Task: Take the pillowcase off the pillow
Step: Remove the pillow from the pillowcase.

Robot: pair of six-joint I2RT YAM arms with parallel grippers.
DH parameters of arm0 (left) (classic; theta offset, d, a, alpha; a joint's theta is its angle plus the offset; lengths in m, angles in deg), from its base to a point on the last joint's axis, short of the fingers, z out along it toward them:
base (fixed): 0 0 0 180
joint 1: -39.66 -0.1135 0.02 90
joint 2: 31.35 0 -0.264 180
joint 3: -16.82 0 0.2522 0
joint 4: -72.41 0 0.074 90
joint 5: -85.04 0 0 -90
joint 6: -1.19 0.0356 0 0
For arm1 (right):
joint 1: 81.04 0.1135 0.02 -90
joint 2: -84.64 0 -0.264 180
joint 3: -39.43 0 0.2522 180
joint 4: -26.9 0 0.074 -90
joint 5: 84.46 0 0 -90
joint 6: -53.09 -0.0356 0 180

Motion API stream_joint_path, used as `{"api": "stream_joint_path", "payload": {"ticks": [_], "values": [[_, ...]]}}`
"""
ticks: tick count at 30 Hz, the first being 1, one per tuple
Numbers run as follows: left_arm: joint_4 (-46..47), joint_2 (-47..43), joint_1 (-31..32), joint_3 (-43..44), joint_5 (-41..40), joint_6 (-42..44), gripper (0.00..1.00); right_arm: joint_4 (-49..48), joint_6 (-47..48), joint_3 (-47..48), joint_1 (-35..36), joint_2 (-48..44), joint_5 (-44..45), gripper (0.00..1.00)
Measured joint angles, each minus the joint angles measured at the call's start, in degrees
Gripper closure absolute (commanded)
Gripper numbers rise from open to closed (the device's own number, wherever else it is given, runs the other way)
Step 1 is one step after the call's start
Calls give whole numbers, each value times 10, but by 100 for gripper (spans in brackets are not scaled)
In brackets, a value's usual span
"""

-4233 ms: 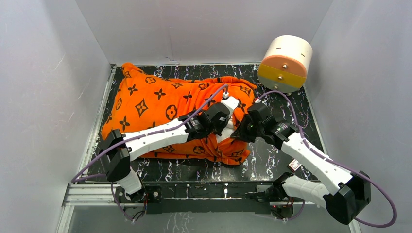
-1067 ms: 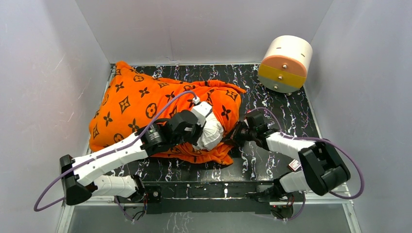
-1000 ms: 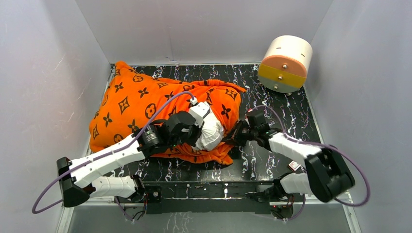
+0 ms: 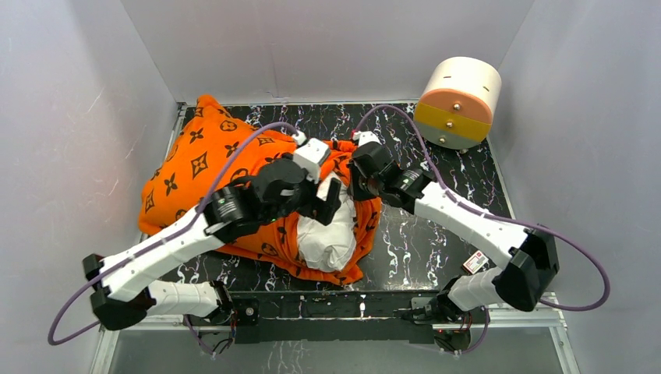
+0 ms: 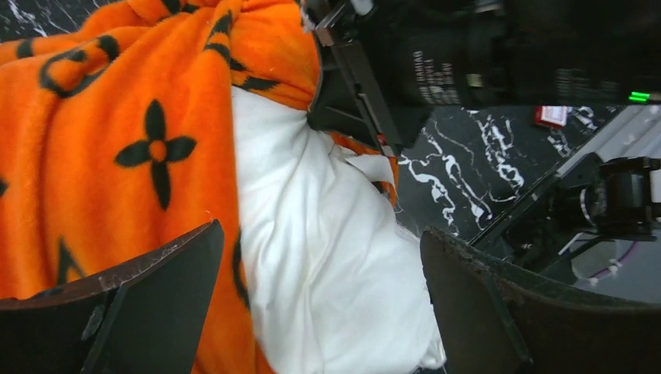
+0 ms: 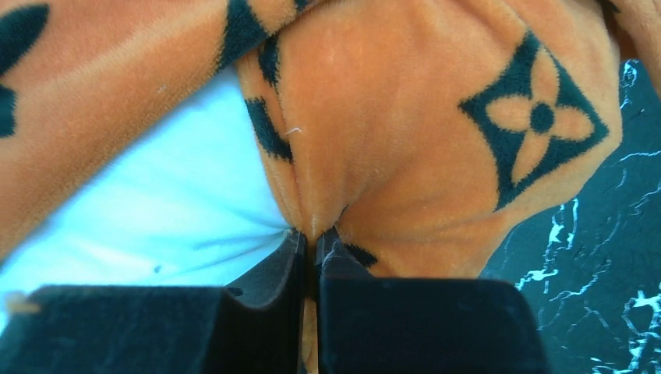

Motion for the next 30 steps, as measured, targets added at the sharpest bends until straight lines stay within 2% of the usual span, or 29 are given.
{"api": "stream_joint_path", "payload": {"ticks": [3,9,13,17,18,21,24,25,30], "values": [[1,49,-1,4,11,1,8,-18,-28,-28,2,-36,1,99],[8,104,0,-22,111,26,7,-33,-97,-74,3,-84,7,100],[14,103,3,-53,75,23,7,-50,-143,-101,2,-103,9,100],[27,112,5,-103,24,13,16,-63,-177,-121,1,-122,6,100],[29,118,7,-109,20,9,23,-59,-183,-121,-1,-124,7,100],[42,130,9,-130,15,-4,62,-45,-191,-121,-14,-133,13,100],[47,126,9,-145,3,-15,97,-27,-190,-121,-24,-141,43,100],[49,121,9,-151,0,-17,100,-23,-188,-121,-27,-143,57,100],[66,58,9,-188,-5,-30,100,-7,-178,-121,-77,-136,85,100]]}}
